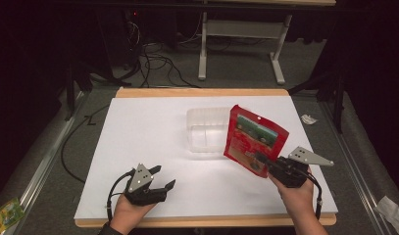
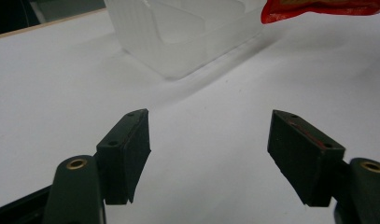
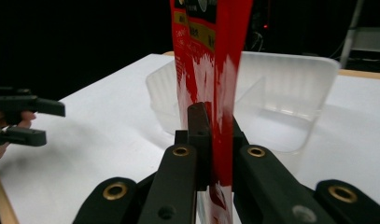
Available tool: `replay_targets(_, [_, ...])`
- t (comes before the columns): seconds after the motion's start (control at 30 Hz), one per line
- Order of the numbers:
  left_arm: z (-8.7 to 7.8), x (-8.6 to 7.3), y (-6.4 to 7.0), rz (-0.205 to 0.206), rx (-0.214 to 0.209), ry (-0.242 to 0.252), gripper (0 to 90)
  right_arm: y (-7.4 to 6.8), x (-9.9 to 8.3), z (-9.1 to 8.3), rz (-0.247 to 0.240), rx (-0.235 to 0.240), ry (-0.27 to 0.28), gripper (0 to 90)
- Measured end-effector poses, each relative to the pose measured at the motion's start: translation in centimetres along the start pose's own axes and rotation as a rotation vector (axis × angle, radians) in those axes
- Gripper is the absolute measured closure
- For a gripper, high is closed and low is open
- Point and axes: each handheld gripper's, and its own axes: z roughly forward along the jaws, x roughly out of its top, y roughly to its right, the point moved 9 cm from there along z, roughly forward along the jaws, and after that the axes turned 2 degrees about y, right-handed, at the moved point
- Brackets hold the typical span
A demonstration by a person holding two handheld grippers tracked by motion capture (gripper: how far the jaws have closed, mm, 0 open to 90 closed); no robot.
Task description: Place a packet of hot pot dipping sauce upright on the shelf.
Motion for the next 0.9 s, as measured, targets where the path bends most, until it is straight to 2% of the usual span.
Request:
replay_targets(0.1, [0.1, 0.3, 0.0, -0.02, -0.009, 0.019, 30.6, 0.6, 0.3, -0.5, 0.006, -0.034, 0.014, 89.0])
replay_targets(0.37, [0.0, 0.6, 0.3, -0.016, -0.035, 0.03, 31.1, 2.1, 1.4, -0.9, 0.032, -0.119, 0.045, 89.1])
replay_targets(0.67, [-0.2, 0.8, 0.4, -0.015, -0.049, 0.045, 31.2, 3.1, 3.2, 0.1, 0.042, -0.183, 0.07, 89.1])
replay_targets(0.9, [-0.1, 0.9, 0.7, -0.008, -0.061, 0.048, 31.2, 4.0, 4.3, 1.9, 0.064, -0.215, 0.081, 89.1])
